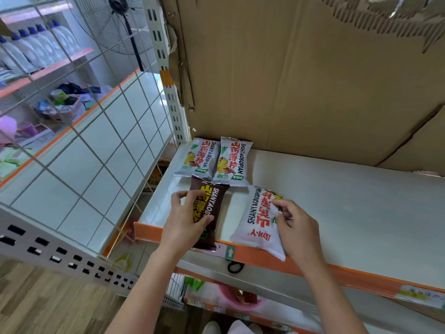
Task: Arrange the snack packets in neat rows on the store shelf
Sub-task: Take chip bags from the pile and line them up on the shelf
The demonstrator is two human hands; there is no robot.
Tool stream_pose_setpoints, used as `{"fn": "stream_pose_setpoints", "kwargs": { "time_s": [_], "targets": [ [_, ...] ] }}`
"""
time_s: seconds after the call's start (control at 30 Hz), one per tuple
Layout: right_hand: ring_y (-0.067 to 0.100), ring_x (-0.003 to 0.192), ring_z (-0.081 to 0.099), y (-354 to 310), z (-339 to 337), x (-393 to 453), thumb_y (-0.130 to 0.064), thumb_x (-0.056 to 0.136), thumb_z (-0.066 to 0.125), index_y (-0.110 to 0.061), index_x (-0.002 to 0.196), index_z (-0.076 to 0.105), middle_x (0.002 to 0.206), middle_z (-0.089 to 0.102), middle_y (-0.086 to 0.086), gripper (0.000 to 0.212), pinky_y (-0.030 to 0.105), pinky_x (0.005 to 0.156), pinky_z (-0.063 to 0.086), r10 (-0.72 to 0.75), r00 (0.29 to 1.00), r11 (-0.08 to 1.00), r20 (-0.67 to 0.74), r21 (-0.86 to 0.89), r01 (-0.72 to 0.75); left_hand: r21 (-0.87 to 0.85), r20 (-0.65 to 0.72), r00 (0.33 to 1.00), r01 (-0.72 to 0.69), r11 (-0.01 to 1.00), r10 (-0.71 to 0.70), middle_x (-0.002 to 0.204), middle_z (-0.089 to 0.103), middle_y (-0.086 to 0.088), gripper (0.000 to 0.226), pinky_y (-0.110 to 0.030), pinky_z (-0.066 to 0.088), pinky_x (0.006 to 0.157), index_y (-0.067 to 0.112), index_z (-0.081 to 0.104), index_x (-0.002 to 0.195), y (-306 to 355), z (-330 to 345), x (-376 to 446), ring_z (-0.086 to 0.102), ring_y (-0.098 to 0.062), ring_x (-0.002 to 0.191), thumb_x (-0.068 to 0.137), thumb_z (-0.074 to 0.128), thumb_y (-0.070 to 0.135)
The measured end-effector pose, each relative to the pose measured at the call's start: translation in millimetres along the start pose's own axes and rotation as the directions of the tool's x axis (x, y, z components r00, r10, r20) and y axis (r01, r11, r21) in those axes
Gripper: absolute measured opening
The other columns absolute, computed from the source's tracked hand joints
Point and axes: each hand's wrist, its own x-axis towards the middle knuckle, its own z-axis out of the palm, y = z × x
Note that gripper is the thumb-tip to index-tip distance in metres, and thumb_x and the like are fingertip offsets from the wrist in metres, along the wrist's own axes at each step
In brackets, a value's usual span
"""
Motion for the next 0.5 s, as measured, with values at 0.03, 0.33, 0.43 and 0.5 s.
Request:
{"fn": "stream_pose_setpoints", "kwargs": {
  "time_s": [0.03, 0.33, 0.43, 0.5],
  "targets": [
    [0.016, 0.087, 0.062, -0.9, -1.0, -0.5, -0.003, 0.089, 0.054, -0.017, 0.108, 0.066, 0.104, 0.067, 0.003, 0.027, 0.026, 0.079, 0.049, -0.01, 1.0, 0.999, -0.003, -0.033, 0.01, 0.002, 0.0, 1.0, -0.002, 1.0, 0.002, 0.128, 0.028, 0.006, 0.047, -0.034, 0.053, 0.077, 0.035, 0.043, 0.124, -0.3, -0.1, -0.1, 0.053, -0.013, 0.096, 0.084, 0.066, 0.032],
    [0.011, 0.137, 0.003, -10.0, -10.3, 15.1, -0.019, 0.087, 0.062, -0.044, 0.137, 0.037, 0.153, 0.005, -0.012, 0.061, 0.035, 0.112, 0.019, -0.216, 0.82, 0.758, 0.53, -0.439, 0.483, -0.032, -0.025, 0.999, -0.024, 0.999, 0.023, 0.123, 0.031, 0.007, 0.045, -0.028, 0.049, 0.077, 0.034, 0.047, 0.122, 1.2, -1.8, -0.2, 0.05, -0.01, 0.094, 0.083, 0.068, 0.029],
    [0.011, 0.139, 0.003, -15.4, -12.7, 20.6, -0.031, 0.087, 0.057, -0.045, 0.144, 0.015, 0.155, -0.001, -0.016, 0.072, 0.036, 0.111, 0.018, -0.089, 0.739, 0.749, 0.668, -0.444, 0.492, -0.05, -0.035, 0.999, -0.028, 0.998, 0.027, 0.12, 0.033, 0.007, 0.045, -0.022, 0.047, 0.074, 0.032, 0.05, 0.122, 1.1, -3.8, 0.1, 0.046, -0.007, 0.094, 0.082, 0.07, 0.027],
    [0.015, 0.135, 0.014, -19.0, -12.9, 21.6, -0.041, 0.083, 0.056, -0.041, 0.145, 0.017, 0.15, 0.014, -0.009, 0.072, 0.035, 0.107, 0.022, -0.047, 0.763, 0.759, 0.644, -0.474, 0.447, -0.043, -0.05, 0.998, -0.028, 0.999, 0.026, 0.117, 0.034, 0.007, 0.045, -0.014, 0.043, 0.068, 0.031, 0.05, 0.121, -0.1, -6.7, 0.2, 0.045, -0.005, 0.094, 0.082, 0.07, 0.026]
  ]
}}
